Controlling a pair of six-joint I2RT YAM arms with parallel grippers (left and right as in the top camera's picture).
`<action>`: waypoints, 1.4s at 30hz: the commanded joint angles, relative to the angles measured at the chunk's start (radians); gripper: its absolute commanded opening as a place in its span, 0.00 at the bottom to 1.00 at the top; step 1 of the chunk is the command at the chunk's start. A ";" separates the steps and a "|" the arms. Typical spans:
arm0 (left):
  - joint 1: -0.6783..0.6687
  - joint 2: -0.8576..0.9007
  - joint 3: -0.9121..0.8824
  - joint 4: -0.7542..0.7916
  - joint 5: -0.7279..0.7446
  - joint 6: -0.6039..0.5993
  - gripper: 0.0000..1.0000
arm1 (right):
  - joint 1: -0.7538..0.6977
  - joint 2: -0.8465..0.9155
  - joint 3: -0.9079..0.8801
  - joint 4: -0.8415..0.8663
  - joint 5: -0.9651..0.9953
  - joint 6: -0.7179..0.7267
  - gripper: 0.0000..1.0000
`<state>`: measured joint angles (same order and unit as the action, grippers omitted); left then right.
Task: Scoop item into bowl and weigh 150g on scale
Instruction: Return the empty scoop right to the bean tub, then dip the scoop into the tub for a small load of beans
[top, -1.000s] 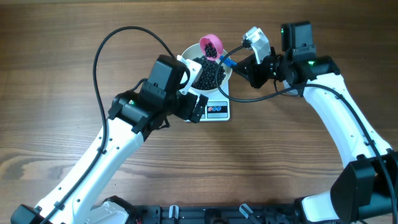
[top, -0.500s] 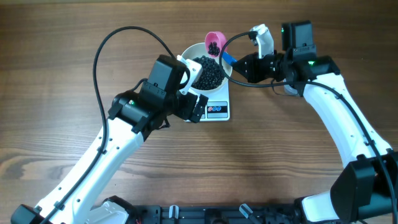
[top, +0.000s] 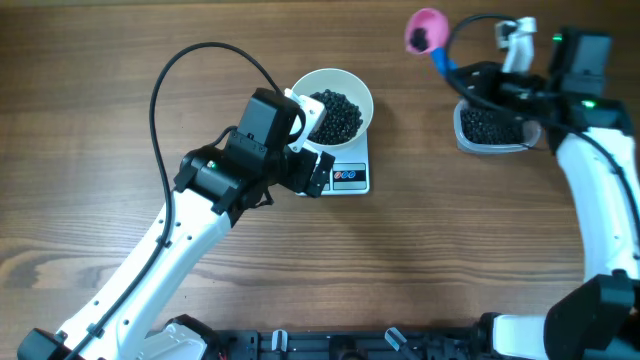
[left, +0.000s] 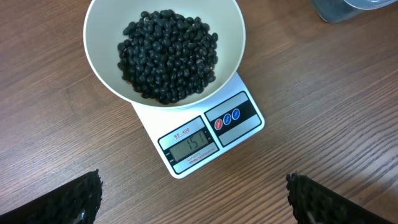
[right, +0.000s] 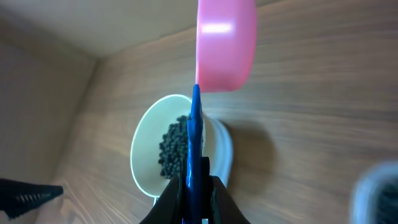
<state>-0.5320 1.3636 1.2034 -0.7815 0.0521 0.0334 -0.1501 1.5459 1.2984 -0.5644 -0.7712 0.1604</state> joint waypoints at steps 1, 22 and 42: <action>-0.008 0.006 -0.007 0.000 0.014 0.015 1.00 | -0.127 -0.034 0.006 -0.056 -0.038 -0.008 0.04; -0.008 0.006 -0.006 0.000 0.014 0.015 1.00 | -0.274 -0.033 0.005 -0.371 0.500 -0.620 0.04; -0.008 0.006 -0.007 0.000 0.014 0.015 1.00 | -0.058 -0.033 0.005 -0.312 0.909 -0.629 0.04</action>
<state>-0.5323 1.3636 1.2034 -0.7815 0.0521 0.0334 -0.2100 1.5349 1.2984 -0.8814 0.1169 -0.4587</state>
